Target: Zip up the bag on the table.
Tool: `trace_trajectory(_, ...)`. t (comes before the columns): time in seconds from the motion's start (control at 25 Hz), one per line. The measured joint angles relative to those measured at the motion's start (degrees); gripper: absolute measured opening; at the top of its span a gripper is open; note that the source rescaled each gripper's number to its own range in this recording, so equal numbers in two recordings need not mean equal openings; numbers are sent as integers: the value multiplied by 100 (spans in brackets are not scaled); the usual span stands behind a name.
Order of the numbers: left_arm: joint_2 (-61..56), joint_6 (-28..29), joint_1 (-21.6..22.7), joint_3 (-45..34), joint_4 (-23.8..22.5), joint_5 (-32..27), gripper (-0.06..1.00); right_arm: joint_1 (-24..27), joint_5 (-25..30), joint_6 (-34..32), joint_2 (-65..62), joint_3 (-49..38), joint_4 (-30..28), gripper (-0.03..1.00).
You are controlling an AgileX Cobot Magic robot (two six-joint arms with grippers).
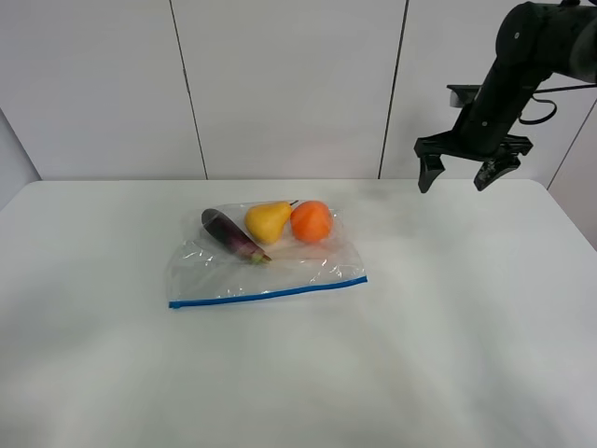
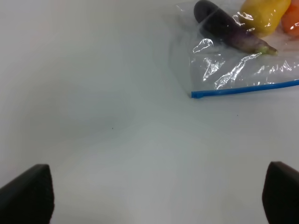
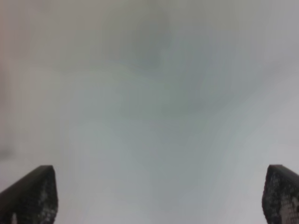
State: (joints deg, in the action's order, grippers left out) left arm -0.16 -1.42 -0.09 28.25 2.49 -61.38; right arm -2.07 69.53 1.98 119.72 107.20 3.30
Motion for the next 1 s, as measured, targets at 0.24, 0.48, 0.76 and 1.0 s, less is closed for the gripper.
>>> trace_trajectory(0.24,0,0,0,0,0,0,100,345,0,0,-224,-276,25,99)
trace_trajectory(0.48,0,0,0,0,0,0,100,338,-6,12,-1419,-1576,67,99)
trace_trajectory(0.76,0,6,0,0,0,0,100,338,-1,89,-3671,-3896,66,99)
trace_trajectory(1.0,0,6,0,0,0,0,100,338,19,89,-5846,-6109,66,99)
